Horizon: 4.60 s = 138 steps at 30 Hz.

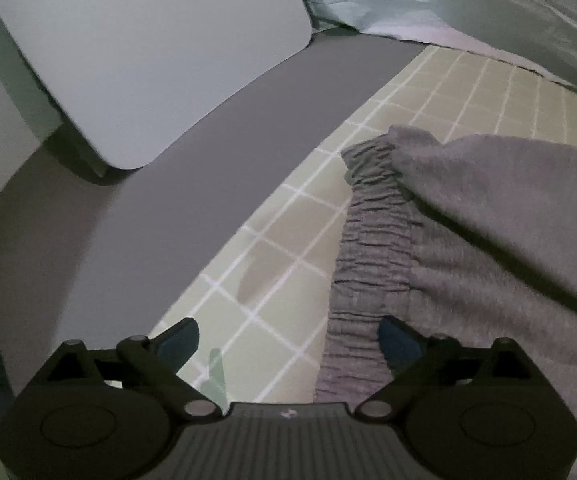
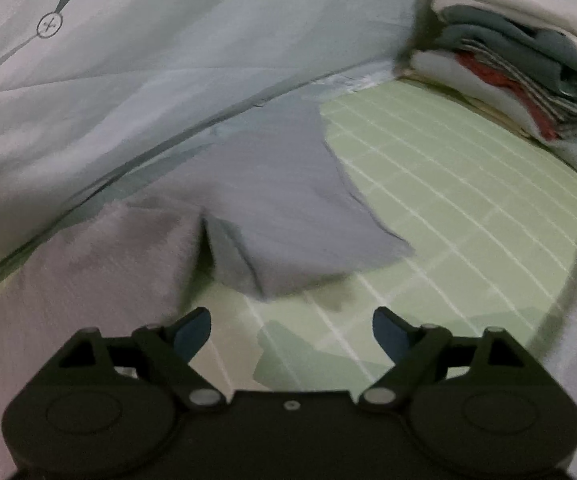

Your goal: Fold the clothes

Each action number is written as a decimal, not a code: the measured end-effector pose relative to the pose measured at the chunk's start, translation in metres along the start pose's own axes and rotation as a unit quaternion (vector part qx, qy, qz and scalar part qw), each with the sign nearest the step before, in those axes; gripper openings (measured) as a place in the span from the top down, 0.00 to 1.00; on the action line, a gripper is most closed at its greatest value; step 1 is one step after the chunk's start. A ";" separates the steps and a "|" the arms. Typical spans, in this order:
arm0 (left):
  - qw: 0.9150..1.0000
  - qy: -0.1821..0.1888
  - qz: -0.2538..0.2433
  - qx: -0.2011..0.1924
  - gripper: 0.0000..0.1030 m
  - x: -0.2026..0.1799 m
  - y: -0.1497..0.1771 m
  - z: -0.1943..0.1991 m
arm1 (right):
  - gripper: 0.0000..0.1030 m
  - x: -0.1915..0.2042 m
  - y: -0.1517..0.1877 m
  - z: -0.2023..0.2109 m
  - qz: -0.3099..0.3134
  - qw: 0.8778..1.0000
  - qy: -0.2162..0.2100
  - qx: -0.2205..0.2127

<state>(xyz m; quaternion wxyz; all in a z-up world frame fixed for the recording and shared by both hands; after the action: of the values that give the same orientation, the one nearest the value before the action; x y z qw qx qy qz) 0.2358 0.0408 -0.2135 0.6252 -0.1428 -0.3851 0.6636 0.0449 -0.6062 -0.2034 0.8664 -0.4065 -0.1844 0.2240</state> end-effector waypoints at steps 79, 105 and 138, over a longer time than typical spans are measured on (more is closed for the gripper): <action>0.929 0.345 0.063 -0.119 0.01 -0.207 0.107 0.385 | 0.00 -0.389 0.081 0.147 -0.382 0.915 -0.117 0.052; 0.940 0.278 0.182 -0.079 0.01 -0.076 0.137 0.335 | 0.00 -0.264 0.117 0.143 -0.418 0.854 -0.246 0.187; 0.943 0.218 0.225 0.108 0.01 0.026 0.123 0.098 | 0.00 -0.161 0.172 0.168 -0.429 0.884 -0.161 0.096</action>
<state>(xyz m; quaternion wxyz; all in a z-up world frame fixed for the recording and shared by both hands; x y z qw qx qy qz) 0.0769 0.0419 -0.2259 0.5397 -0.2986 -0.1227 0.7775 -0.2140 -0.4899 -0.2598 0.8709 -0.1609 -0.4553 -0.0910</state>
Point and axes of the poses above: each gripper's, at about its wrist camera, not at the fingertips, and z roughly against the way its jaws point, x to its left, y to its underside, the point moved 6 cm from there along -z, roughly the way its jaws point, and after that the axes turned 14 degrees about -x, right-handed, at the moved point
